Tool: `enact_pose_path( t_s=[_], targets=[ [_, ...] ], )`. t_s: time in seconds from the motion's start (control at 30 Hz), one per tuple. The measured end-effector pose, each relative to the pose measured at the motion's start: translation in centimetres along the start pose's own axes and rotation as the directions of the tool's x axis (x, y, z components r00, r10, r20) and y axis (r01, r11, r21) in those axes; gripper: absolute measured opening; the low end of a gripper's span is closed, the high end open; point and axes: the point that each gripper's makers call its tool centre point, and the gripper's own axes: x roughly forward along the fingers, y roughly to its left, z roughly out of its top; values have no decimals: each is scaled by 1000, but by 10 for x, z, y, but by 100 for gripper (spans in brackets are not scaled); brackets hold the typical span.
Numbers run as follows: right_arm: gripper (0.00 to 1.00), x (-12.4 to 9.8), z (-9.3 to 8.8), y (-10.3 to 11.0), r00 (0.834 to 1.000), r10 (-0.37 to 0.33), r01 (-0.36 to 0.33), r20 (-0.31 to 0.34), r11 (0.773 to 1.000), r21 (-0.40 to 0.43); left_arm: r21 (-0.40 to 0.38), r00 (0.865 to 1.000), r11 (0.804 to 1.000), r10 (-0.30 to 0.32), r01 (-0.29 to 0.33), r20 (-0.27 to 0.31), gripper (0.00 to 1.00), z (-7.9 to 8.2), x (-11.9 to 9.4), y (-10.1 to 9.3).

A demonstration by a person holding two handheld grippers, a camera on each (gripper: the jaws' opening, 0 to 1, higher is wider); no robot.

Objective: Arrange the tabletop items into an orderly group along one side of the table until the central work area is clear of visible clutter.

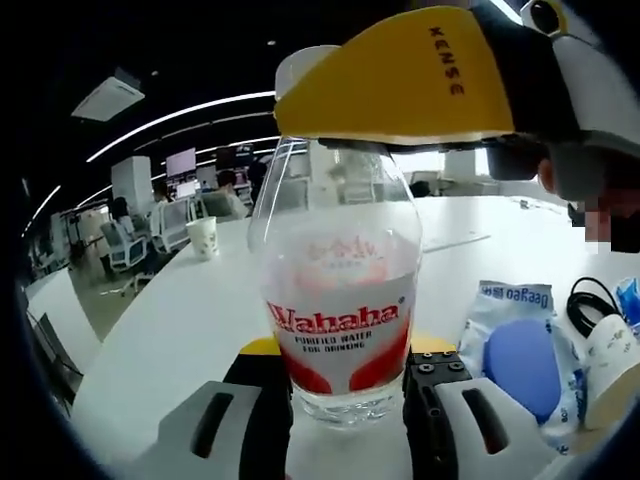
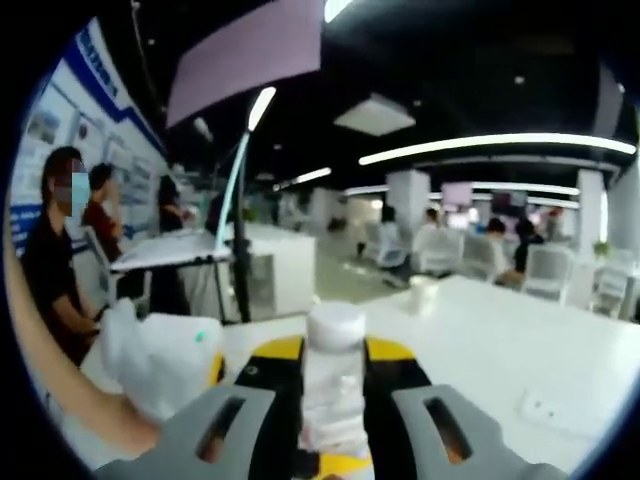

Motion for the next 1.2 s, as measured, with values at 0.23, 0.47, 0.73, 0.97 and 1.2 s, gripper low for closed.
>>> enact_pose_path(
  t_s=[0.23, 0.47, 0.73, 0.97, 1.2],
  targets=[
    [17, 0, 0, 1, 1000, -5, 5, -10, 1000, -16, 2, 1000, 1000, 6, -6, 2, 40, 0, 0, 0],
    [18, -1, 1, 4, 1000, 4, -4, -6, 1000, -24, 9, 1000, 1000, 12, -12, 8, 42, 1, -1, 0],
    [45, -20, 30, -3, 993, -3, 12, 117, 997, -73, -21, 998, 999, 35, -34, 53, 71, 11, -10, 4],
    [46, -58, 47, -10, 989, -17, 26, 145, 998, -60, 41, 998, 997, 58, -59, 29, 76, 18, -45, 6],
    [47, -131, 54, -25, 984, -114, 114, 137, 993, 8, 63, 997, 995, 76, -75, -14, 76, 22, -95, -5]
  ],
)
